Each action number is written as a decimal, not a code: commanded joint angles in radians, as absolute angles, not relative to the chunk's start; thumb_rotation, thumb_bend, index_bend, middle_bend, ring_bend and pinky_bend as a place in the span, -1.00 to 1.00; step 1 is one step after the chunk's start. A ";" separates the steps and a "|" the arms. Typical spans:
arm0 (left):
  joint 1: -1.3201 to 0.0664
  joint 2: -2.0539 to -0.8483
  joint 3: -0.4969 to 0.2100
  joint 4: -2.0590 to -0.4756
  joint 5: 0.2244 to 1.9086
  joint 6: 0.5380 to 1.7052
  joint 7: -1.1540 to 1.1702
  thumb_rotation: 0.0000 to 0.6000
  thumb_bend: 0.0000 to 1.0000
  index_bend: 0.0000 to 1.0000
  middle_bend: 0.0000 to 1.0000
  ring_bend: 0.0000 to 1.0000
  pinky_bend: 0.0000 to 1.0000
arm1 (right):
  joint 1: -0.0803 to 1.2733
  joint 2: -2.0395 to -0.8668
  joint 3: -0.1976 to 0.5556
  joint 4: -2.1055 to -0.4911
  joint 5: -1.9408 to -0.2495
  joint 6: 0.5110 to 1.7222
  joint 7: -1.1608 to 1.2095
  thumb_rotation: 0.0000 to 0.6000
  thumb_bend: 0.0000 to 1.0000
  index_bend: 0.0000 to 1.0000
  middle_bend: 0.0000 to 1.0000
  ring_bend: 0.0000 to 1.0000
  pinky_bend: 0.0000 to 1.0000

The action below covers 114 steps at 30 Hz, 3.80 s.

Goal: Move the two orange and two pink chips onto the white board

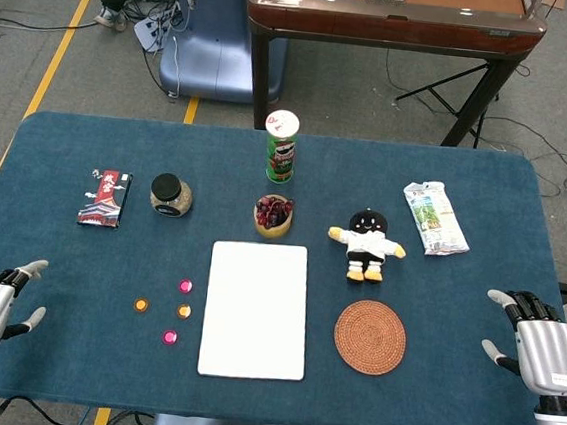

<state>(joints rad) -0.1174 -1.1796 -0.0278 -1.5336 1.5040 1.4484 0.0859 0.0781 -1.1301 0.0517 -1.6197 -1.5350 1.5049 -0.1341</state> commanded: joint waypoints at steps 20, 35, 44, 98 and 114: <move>-0.096 -1.170 -0.025 -1.543 1.522 1.496 0.074 1.00 -0.43 -0.45 -0.24 -0.23 0.15 | 0.096 -1.133 0.053 -1.633 -1.530 1.471 -0.160 1.00 -0.97 -0.45 -0.37 -0.54 -0.28; -0.093 -1.170 -0.023 -1.547 1.526 1.499 0.073 1.00 -0.44 -0.44 -0.24 -0.14 0.19 | 0.101 -1.130 0.051 -1.636 -1.526 1.460 -0.163 1.00 -0.97 -0.45 -0.37 -0.54 -0.28; -0.095 -1.170 -0.025 -1.544 1.532 1.501 0.072 1.00 -0.43 -0.43 -0.24 -0.13 0.20 | 0.093 -1.130 0.047 -1.639 -1.534 1.475 -0.169 1.00 -0.97 -0.45 -0.37 -0.54 -0.28; -0.427 -1.144 -0.027 -1.831 1.447 1.016 0.281 1.00 -0.54 -0.42 1.00 1.00 1.00 | 0.072 -1.092 0.058 -1.654 -1.545 1.519 -0.108 1.00 -0.97 -0.45 -0.37 -0.54 -0.25; -0.490 -1.193 -0.031 -1.789 1.251 0.926 0.384 1.00 -0.54 -0.29 1.00 1.00 1.00 | 0.076 -1.093 0.059 -1.653 -1.540 1.507 -0.108 1.00 -0.97 -0.45 -0.37 -0.54 -0.25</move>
